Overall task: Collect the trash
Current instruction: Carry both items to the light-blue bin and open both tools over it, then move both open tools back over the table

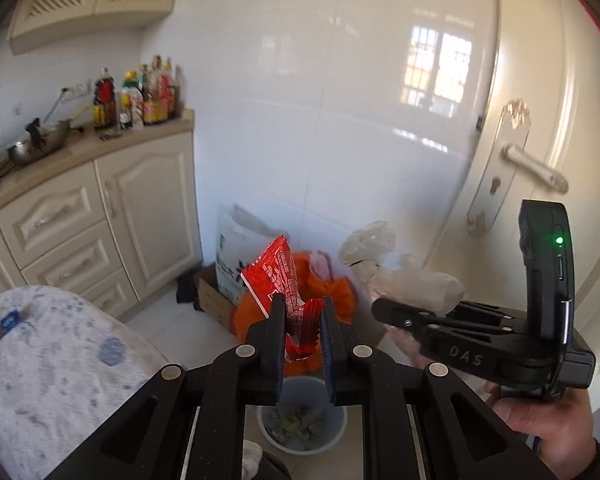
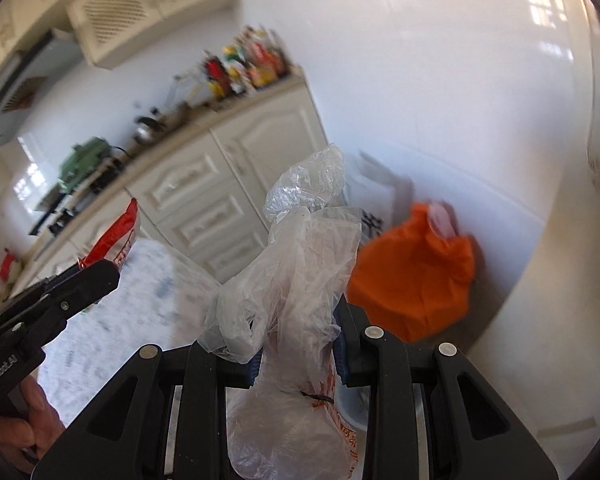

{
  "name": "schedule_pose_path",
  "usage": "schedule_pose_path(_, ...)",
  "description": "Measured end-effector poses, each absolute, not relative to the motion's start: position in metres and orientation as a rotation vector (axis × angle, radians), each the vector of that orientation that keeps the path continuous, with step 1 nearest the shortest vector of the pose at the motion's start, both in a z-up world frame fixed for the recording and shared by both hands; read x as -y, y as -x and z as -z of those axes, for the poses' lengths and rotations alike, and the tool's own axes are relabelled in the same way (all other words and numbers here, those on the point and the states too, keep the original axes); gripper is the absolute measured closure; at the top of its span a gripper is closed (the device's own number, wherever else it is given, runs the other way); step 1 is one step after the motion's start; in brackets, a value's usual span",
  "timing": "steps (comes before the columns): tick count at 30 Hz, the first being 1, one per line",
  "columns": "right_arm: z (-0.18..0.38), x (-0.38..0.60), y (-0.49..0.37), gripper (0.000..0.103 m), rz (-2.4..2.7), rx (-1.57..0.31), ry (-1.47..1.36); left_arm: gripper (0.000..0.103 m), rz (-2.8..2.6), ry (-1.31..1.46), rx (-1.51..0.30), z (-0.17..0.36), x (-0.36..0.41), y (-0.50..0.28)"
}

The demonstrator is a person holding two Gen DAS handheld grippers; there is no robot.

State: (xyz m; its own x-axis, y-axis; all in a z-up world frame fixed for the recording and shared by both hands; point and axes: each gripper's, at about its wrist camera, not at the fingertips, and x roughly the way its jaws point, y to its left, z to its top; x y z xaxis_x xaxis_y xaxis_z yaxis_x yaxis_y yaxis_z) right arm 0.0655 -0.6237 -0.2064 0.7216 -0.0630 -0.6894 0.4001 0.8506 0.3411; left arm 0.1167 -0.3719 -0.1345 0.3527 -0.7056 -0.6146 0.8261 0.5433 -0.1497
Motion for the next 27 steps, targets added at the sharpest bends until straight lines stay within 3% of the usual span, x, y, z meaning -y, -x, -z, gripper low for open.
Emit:
schedule_pose_path(9,0.301,0.67,-0.077,0.074,0.326,-0.905,-0.624,0.091,1.044,-0.306,-0.905,0.2,0.484,-0.137)
schedule_pose_path(13,0.332,0.684,-0.079,0.069,0.351,-0.945,-0.677,0.089,1.03,-0.376,-1.001,0.235,0.527,-0.153)
schedule_pose_path(14,0.339,0.688,-0.079,0.064,0.363,-0.962,-0.692,0.084,1.021,-0.385,-1.025,0.242,0.536,-0.161)
schedule_pose_path(15,0.343,0.69,-0.078,0.053,0.375,-0.972,-0.696,0.08,1.015,-0.397,-1.048,0.248,0.543,-0.164)
schedule_pose_path(16,0.347,0.693,-0.077,0.047,0.383,-0.975,-0.702,0.063,1.01,-0.41,-1.065,0.252,0.552,-0.174)
schedule_pose_path(17,0.35,0.694,-0.075,0.041,0.386,-0.973,-0.71,0.039,0.998,-0.423,-1.071,0.253,0.556,-0.186)
schedule_pose_path(19,0.35,0.698,-0.069,0.032,0.407,-0.968,-0.73,0.017,0.972,-0.43,-1.038,0.252,0.558,-0.19)
schedule_pose_path(20,0.351,0.698,-0.067,0.021,0.414,-0.967,-0.734,0.012,0.969,-0.428,-1.029,0.251,0.553,-0.19)
schedule_pose_path(23,0.348,0.701,-0.061,0.003,0.446,-0.955,-0.745,0.005,0.944,-0.438,-1.016,0.243,0.558,-0.189)
schedule_pose_path(27,0.336,0.698,-0.058,0.0,0.476,-0.934,-0.752,0.003,0.901,-0.434,-0.976,0.227,0.549,-0.18)
